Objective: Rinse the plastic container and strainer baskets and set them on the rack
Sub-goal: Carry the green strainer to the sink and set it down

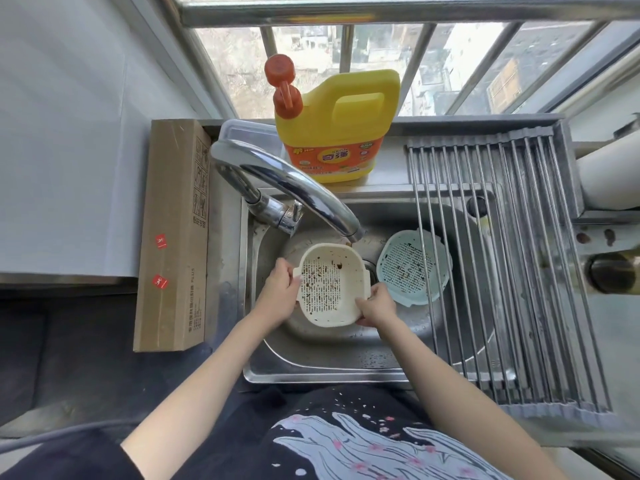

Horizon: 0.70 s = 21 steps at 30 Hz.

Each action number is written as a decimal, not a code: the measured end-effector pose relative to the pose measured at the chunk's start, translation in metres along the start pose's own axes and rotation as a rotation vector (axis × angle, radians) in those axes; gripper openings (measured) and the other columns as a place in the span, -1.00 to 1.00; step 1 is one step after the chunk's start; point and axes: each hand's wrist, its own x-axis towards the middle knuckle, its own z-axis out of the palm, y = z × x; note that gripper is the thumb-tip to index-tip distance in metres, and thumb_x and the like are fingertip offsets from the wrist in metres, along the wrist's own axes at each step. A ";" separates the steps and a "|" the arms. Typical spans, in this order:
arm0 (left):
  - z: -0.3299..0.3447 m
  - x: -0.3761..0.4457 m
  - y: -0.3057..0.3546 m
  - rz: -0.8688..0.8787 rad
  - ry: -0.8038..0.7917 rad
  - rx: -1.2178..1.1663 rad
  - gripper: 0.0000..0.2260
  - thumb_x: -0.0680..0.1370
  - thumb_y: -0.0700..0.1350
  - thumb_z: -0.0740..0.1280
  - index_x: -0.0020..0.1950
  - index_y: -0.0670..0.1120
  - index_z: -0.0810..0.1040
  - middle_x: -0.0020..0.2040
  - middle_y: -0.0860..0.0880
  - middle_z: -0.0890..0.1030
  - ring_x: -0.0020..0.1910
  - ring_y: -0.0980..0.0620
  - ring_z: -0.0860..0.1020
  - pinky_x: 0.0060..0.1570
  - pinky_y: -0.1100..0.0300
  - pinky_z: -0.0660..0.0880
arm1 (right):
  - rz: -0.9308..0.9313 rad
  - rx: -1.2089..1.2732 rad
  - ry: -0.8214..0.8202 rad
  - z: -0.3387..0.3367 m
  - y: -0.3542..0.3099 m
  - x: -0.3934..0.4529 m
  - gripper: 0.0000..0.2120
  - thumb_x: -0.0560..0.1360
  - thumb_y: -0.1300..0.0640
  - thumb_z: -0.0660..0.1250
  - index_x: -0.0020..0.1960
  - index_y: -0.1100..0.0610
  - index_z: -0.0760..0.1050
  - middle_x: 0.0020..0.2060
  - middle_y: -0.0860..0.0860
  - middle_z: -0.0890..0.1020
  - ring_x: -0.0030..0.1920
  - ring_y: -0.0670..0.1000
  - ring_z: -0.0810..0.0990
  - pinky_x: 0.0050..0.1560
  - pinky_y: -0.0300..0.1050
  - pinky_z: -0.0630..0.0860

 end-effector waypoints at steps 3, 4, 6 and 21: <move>0.001 0.001 -0.004 -0.034 0.029 0.018 -0.92 0.63 -0.09 0.12 -0.02 -0.08 0.30 -0.02 -0.13 0.56 -0.07 -0.10 0.57 -0.03 -0.18 0.55 | 0.039 0.076 -0.039 0.002 0.001 -0.005 -0.80 0.51 0.37 0.26 0.01 0.17 0.27 0.08 0.14 0.42 0.11 0.23 0.53 -0.17 0.16 0.64; 0.002 0.001 -0.005 -0.051 0.042 0.027 -0.90 0.64 -0.08 0.10 -0.03 -0.08 0.30 -0.04 -0.14 0.56 -0.09 -0.11 0.57 -0.02 -0.17 0.55 | 0.066 0.122 -0.047 0.003 0.002 -0.008 -0.80 0.51 0.39 0.25 0.01 0.18 0.27 0.09 0.16 0.44 0.11 0.26 0.55 -0.17 0.18 0.64; 0.002 0.001 -0.006 -0.100 0.059 0.039 -0.88 0.64 -0.07 0.09 -0.01 -0.11 0.31 -0.05 -0.16 0.56 -0.13 -0.15 0.58 -0.02 -0.15 0.55 | 0.099 0.222 -0.034 0.007 0.005 -0.012 -0.79 0.50 0.39 0.25 0.04 0.19 0.28 0.12 0.19 0.48 0.08 0.27 0.59 -0.22 0.15 0.64; 0.010 0.009 -0.009 -0.173 -0.052 0.129 -0.87 0.51 -0.29 0.23 0.04 -0.16 0.41 0.02 -0.28 0.59 -0.03 -0.25 0.60 -0.04 0.01 0.56 | 0.182 0.374 0.164 -0.015 0.024 -0.058 -0.55 0.57 -0.19 0.10 -0.37 0.06 0.33 -0.36 0.16 0.46 -0.09 0.34 0.56 0.18 0.09 0.51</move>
